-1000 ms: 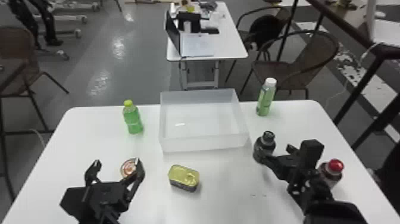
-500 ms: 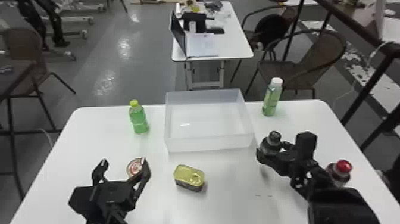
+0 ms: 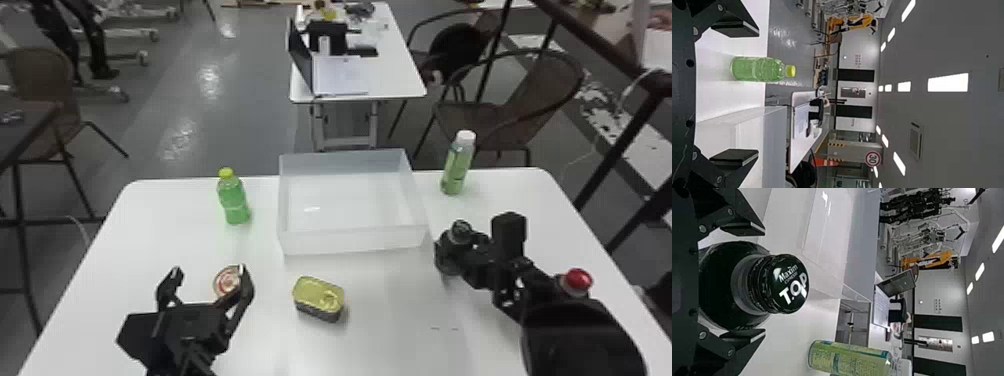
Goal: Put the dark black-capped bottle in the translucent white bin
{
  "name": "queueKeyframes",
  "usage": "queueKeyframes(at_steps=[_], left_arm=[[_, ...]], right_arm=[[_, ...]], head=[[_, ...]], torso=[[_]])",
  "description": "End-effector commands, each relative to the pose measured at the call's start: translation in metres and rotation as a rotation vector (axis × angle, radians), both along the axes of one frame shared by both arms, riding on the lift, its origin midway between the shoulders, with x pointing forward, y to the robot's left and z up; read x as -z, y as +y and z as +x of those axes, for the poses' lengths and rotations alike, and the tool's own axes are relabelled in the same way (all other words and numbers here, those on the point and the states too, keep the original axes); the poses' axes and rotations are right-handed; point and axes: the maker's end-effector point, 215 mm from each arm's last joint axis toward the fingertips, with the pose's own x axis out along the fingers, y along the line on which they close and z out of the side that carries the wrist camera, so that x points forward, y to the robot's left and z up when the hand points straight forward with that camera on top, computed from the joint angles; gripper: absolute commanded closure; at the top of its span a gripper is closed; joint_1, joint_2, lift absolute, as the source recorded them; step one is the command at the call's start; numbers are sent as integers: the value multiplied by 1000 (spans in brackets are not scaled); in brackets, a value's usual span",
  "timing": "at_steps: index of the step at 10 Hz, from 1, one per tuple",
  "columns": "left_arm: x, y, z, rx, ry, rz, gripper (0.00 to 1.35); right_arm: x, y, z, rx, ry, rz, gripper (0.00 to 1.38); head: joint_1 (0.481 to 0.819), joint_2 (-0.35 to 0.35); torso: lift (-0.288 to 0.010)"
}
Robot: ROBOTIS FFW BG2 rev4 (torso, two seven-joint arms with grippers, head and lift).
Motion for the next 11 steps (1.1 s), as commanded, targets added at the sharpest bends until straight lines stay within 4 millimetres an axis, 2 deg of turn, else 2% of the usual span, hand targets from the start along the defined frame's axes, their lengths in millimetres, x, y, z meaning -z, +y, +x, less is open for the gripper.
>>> queueKeyframes(at_steps=[1,4,5,6,8,9,10,11], left_arm=[[-1,1,0,0,-3,1,213],[0,0,0,3,-3,1,213],[0,-1,0,5,-3,3,213],[0,-1,0,3,-3,0,213],[1,-1,-1,-2,0,-6,213],[1,-2,-1,0,0,-5,213],[1,-4,0,3,0,-4,213],[2,-5,1,6,2,-6,213]], right_arm=[[3,1,0,-4,14,-20,665],[5,2,-7,3,28,4,697],[-5,8,-15,-7,22,46,697],[-23,22,-25,-25,11,82,697],[-80,45,-38,-69,-50,130,696],[-116,51,-32,-75,-109,161,696],[-148,55,-18,-81,-173,184,696],[-170,58,3,-83,-229,174,696]], head=[[695,30],[695,32],[695,33],[695,37],[695,52],[695,67],[695,77],[695,82]], torso=[[-15],[-15],[-15],[-15],[-15],[-15],[-15],[-15]])
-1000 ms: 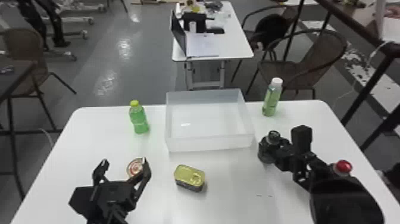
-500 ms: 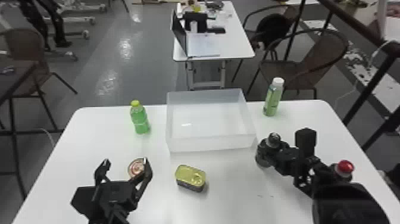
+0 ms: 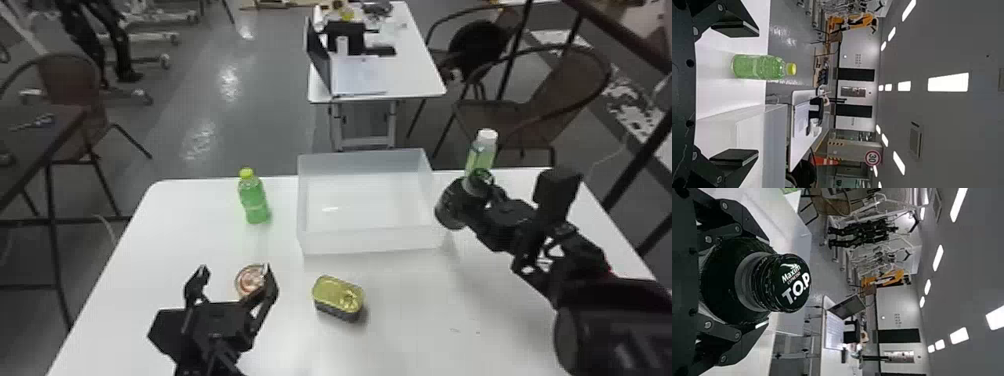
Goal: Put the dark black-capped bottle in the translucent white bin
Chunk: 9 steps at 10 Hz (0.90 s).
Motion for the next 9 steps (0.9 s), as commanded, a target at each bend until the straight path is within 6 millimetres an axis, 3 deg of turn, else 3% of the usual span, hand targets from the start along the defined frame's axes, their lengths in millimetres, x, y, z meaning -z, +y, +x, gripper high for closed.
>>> queueKeyframes(at_steps=[1,3,4,7,9], left_arm=[[-1,-2,3,9,0,3,213],[0,-4,5,20,1,3,213],[-1,-3,5,15,-1,1,213],[-1,-2,7,10,-9,-8,213],[-3,-5,12,20,-14,-8,213]], right_arm=[[-28,5,33,-6,-92,0,696],[-34,5,58,17,-140,-6,696],[-27,4,67,21,-133,6,696],[1,31,77,-19,-85,42,656],[24,31,79,1,-29,37,654]], head=[[695,83],[695,82],[695,79],[695,92],[695,104]], torso=[[-15],[-15],[-15],[-15],[-15]])
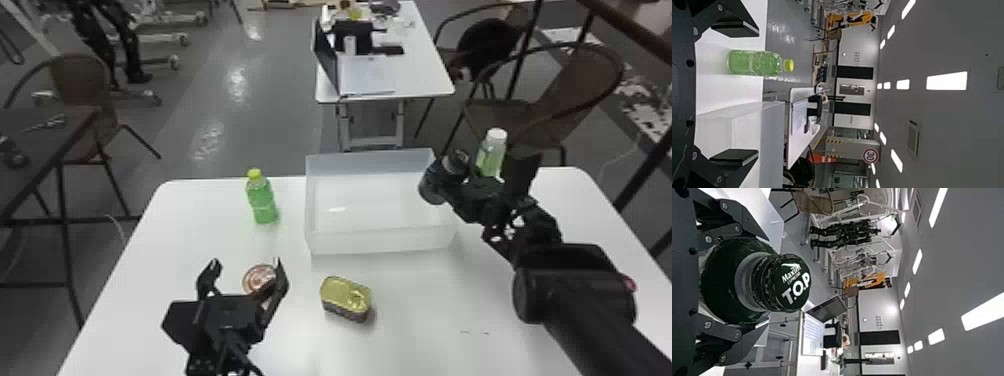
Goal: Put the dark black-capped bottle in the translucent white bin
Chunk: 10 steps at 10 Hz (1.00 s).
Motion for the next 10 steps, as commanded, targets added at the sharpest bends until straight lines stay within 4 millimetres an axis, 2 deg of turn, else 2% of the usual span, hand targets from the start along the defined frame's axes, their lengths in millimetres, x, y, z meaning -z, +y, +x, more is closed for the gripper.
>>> queueKeyframes(at_steps=[1,3,4,5,6,7,8,9,10], left_arm=[[-2,-2,3,7,-5,-1,213],[-2,-4,5,9,-7,-7,213],[-3,-5,6,12,-12,-8,213],[-4,-6,7,13,-15,-10,214],[-3,-7,8,15,-13,-10,213],[-2,-8,8,19,-12,-10,213],[-2,-7,7,16,-13,-11,214],[-2,-6,5,14,-15,-14,213],[-3,-3,2,10,-20,-11,213]], right_arm=[[21,-5,-2,9,51,-8,651],[42,-14,-8,13,93,-35,598],[46,-17,-9,14,102,-42,504],[44,-18,-8,16,99,-41,361],[41,-18,-6,18,91,-42,87],[37,-21,-3,28,79,-42,-2],[31,-20,-2,30,62,-36,-2],[16,-17,-2,26,25,-8,-2],[-8,-3,-8,-1,-27,7,-2]], head=[[695,103],[695,94],[695,91],[695,85],[695,81],[695,78],[695,76],[695,74],[695,76]], torso=[[-15],[-15],[-15],[-15],[-15],[-15],[-15],[-15],[-15]])
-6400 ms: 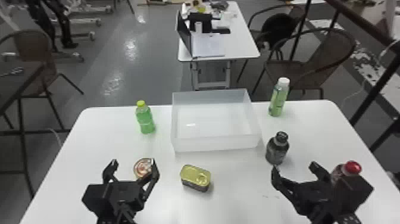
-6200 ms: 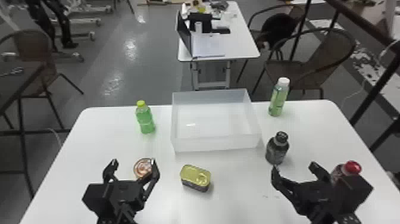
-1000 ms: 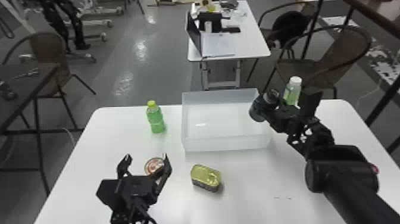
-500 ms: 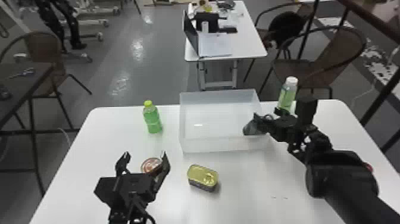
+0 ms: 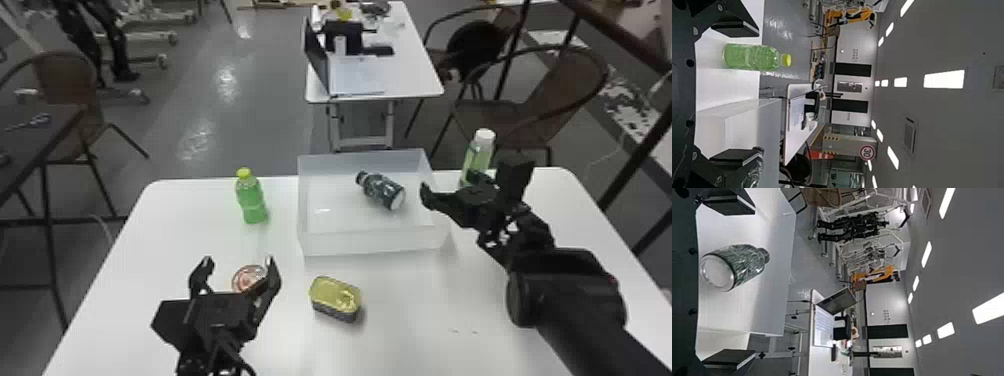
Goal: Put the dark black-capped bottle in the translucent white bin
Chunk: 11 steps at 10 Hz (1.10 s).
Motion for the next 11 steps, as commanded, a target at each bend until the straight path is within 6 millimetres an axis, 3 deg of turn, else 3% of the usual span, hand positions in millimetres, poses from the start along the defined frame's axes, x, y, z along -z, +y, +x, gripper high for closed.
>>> queueKeyframes(at_steps=[1,2,3,4,6,8,9,11], left_arm=[[-2,1,-2,-1,-4,5,213],[-3,1,-3,-7,-10,2,213],[-3,1,-4,-11,-12,2,213],[-3,1,-4,-9,-12,4,214],[-2,4,-8,-17,-12,1,213],[1,7,-13,-23,-7,2,214],[3,7,-14,-22,-3,6,213],[3,7,-15,-24,-1,5,213]], right_arm=[[-45,8,-18,11,-94,-12,-2],[-64,6,-39,33,-132,-16,9],[-70,3,-62,42,-140,-16,41],[-59,-5,-94,65,-113,-21,44],[-18,-19,-158,124,1,1,71],[-13,-32,-201,130,40,-29,81],[-8,-37,-217,129,66,-58,81],[4,-37,-219,134,98,-53,82]], head=[[695,85],[695,92],[695,92],[695,94],[695,89],[695,86],[695,86],[695,75]], torso=[[-15],[-15],[-15],[-15],[-15],[-15],[-15],[-15]])
